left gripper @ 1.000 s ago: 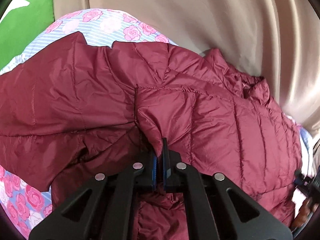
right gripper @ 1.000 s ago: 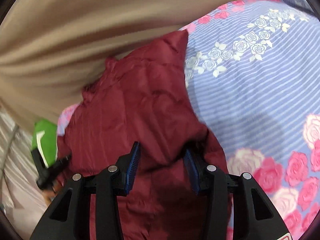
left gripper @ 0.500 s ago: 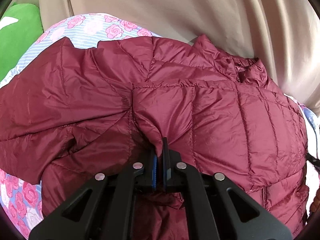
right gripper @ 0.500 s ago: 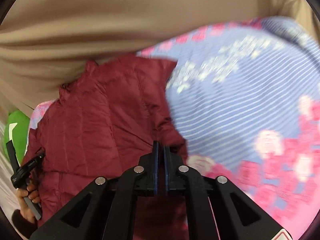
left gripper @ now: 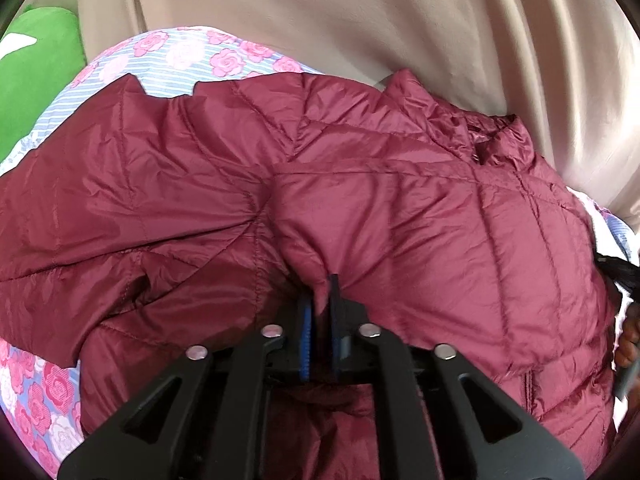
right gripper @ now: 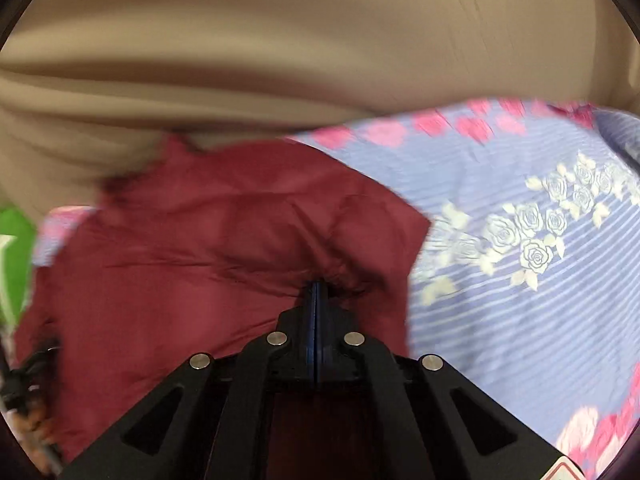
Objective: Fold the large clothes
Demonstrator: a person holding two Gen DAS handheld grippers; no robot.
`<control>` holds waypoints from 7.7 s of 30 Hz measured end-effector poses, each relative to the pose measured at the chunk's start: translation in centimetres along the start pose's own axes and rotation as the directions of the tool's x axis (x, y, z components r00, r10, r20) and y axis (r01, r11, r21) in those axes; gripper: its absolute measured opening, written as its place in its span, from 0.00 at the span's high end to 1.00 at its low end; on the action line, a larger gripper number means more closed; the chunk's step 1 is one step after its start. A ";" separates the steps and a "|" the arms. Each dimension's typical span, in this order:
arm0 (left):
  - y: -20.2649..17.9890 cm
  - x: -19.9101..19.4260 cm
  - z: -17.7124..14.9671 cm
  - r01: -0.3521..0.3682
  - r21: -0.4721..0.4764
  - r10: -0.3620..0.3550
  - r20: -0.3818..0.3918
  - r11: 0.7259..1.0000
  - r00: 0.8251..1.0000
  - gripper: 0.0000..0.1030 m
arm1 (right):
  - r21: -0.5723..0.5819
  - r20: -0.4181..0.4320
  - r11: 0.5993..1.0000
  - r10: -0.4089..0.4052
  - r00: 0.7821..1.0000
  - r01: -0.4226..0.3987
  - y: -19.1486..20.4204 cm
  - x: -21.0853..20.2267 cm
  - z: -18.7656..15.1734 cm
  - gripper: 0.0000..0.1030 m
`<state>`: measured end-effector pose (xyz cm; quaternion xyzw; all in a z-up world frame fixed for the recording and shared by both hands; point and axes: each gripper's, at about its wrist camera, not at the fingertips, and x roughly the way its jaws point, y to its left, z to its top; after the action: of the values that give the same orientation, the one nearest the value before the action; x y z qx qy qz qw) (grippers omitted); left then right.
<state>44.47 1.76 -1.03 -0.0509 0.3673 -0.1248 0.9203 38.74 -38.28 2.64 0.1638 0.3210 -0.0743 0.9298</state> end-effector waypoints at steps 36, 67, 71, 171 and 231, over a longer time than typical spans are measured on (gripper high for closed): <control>16.4 -12.2 -3.3 -0.028 -0.346 0.063 0.089 0.938 0.994 0.61 | -0.257 -0.045 0.966 0.008 0.999 -0.019 3.6 -15.5 -15.7 0.97; 22.6 -21.0 5.6 0.054 -0.425 0.122 0.376 0.903 0.918 1.00 | -0.188 -0.104 0.976 0.090 0.990 -0.109 4.1 -16.0 -22.7 0.82; 8.5 -20.6 8.5 0.172 -0.153 -0.099 0.397 0.973 0.913 1.00 | -0.182 -0.102 0.977 0.098 0.990 -0.115 4.1 -16.1 -22.6 0.81; 5.1 -3.9 -2.0 -0.059 -0.202 0.055 -0.025 0.978 0.998 0.95 | -0.338 -0.070 0.897 0.278 0.958 -0.285 18.8 -7.7 -4.9 0.95; 7.0 -4.8 -2.8 0.058 -0.290 -0.060 0.004 0.955 0.998 0.92 | -0.068 0.005 0.998 0.013 1.000 -0.013 3.3 -7.9 -5.6 0.83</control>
<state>40.53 9.80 -1.20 -0.1957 0.3824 -0.0971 0.8978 30.21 -32.98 4.27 0.1341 0.3199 -0.0578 0.9361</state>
